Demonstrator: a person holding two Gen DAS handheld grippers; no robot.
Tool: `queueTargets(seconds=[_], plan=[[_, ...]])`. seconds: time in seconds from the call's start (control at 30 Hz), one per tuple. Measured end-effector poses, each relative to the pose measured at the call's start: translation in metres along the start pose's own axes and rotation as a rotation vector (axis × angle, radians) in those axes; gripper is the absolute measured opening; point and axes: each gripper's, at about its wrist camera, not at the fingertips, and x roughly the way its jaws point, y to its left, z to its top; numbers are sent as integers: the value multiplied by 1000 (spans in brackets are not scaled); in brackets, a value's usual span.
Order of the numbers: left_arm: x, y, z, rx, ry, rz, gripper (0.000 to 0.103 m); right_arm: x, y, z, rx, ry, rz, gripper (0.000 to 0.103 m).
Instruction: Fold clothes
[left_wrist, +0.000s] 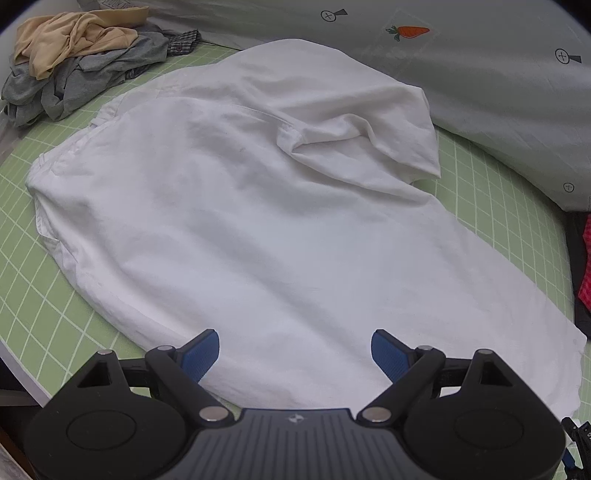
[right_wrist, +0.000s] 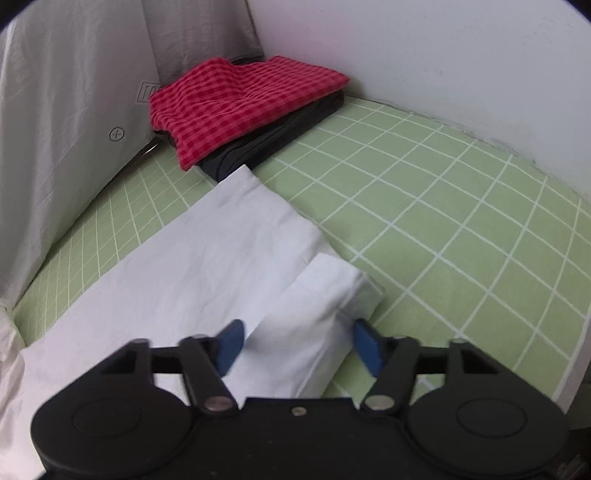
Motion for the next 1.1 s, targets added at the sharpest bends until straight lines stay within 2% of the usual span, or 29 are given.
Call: queueTargets(seconds=[0.03, 0.17, 0.2, 0.27, 0.33, 0.4, 0.47, 0.53, 0.63, 0.9, 0.97, 1.1], plan=[[-2, 2, -1, 1, -3, -2, 90, -3, 1, 1, -28, -9, -1, 9], [-8, 14, -2, -15, -12, 0, 90, -17, -16, 2, -15, -36, -37, 7], [-8, 18, -3, -22, -13, 0, 90, -16, -21, 0, -19, -19, -62, 8], [-9, 26, -3, -33, -11, 3, 90, -14, -21, -5, -57, 2, -121, 15], [-9, 31, -4, -37, -9, 5, 90, -21, -11, -8, -123, -26, -192, 40], [-10, 35, -6, -33, -7, 2, 90, -31, 7, -9, -203, -85, -226, 57], [-11, 39, -9, -27, -6, 0, 90, -37, 28, -10, -282, -126, -184, 64], [-13, 42, -11, -19, -7, -2, 90, -37, 55, -11, -363, -129, -104, 72], [-17, 52, -15, -18, -15, 2, 90, -25, 97, -16, -456, -51, 62, 78], [-30, 95, -27, -66, -28, 21, 90, 8, 162, -62, -529, 158, 121, 81], [-31, 110, -28, -84, -23, 28, 90, -1, 160, -73, -588, 174, 98, 82], [-32, 138, -24, -126, -9, 41, 90, -28, 131, -92, -559, 228, 59, 84]])
